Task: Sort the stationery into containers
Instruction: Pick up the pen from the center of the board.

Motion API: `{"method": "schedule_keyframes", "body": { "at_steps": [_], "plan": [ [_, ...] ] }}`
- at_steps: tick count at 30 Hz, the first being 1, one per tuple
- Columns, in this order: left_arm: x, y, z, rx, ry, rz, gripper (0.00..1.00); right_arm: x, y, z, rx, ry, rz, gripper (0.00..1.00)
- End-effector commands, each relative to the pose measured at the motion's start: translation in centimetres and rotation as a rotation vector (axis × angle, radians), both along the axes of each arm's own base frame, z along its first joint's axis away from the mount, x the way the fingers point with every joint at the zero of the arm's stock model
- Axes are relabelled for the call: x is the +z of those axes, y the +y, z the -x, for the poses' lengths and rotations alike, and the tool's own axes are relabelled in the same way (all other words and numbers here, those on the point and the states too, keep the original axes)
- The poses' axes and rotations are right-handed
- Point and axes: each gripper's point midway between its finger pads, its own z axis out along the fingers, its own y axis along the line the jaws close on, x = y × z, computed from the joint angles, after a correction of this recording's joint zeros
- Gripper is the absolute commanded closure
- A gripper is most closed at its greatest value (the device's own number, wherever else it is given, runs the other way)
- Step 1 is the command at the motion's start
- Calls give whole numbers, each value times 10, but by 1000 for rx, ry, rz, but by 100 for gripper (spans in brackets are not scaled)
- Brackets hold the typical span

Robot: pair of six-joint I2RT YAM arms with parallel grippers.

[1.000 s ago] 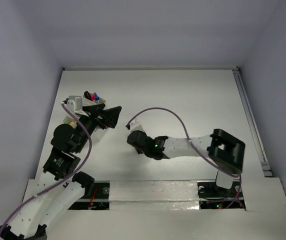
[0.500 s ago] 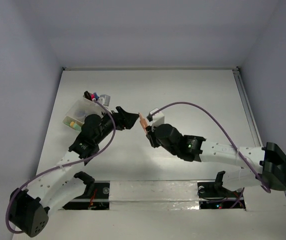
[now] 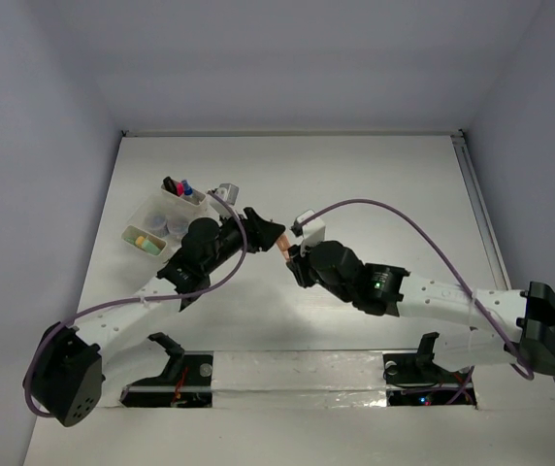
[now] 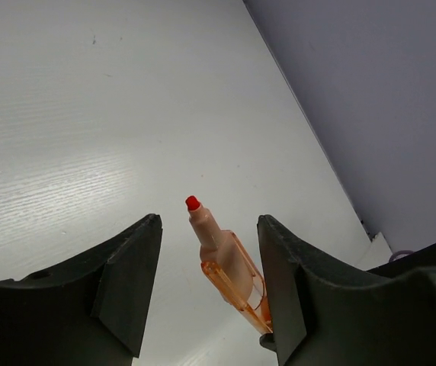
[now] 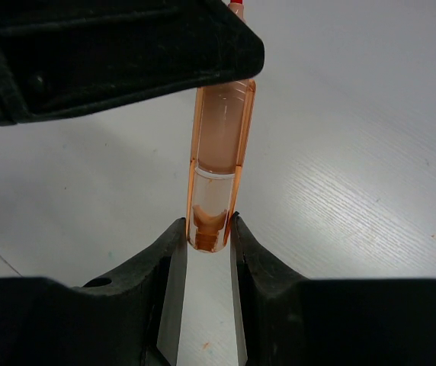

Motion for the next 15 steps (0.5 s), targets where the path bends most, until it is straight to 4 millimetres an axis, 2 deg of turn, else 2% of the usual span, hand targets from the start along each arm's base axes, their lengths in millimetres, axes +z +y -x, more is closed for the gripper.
{"method": "schedule_keyframes", "body": {
  "at_steps": [1,5,6,11,12,13,15],
  "plan": [
    [29,-7,-5,-10,-93,51,51,17,1,-1,7,-28,-60,92],
    [32,-8,-6,-3,-106,55,63,19,1,0,13,-26,-66,93],
    [34,-8,-7,-3,-110,55,70,20,1,0,14,-26,-71,93],
    [37,-9,-8,4,-123,50,90,17,3,5,33,-4,-70,93],
    [38,-9,-9,9,-127,47,96,16,3,6,36,5,-73,93],
    [36,-7,-10,22,-129,33,100,13,2,8,41,16,-62,93],
    [39,-9,-9,25,-141,15,100,10,3,15,69,46,-58,94]
  ]
}}
